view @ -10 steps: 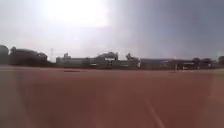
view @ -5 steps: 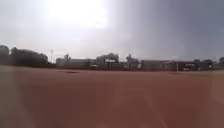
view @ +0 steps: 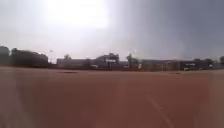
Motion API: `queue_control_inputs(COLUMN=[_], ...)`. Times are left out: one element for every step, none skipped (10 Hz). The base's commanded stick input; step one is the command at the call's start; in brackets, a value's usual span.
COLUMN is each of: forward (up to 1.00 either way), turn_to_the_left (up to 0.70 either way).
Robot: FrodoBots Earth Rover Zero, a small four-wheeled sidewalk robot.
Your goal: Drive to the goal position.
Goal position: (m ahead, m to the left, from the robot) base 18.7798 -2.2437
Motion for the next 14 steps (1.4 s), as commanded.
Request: queue_control_inputs(forward=[0.7,0.7,0.7,0.7,0.7,0.7,0.7,0.7,0.7,0.7,0.7,0.7,0.7,0.7], turn_to_the_left=[0.0,0.0,0.0,0.0,0.0,0.0,0.0,0.0,0.0,0.0,0.0,0.0,0.0,0.0])
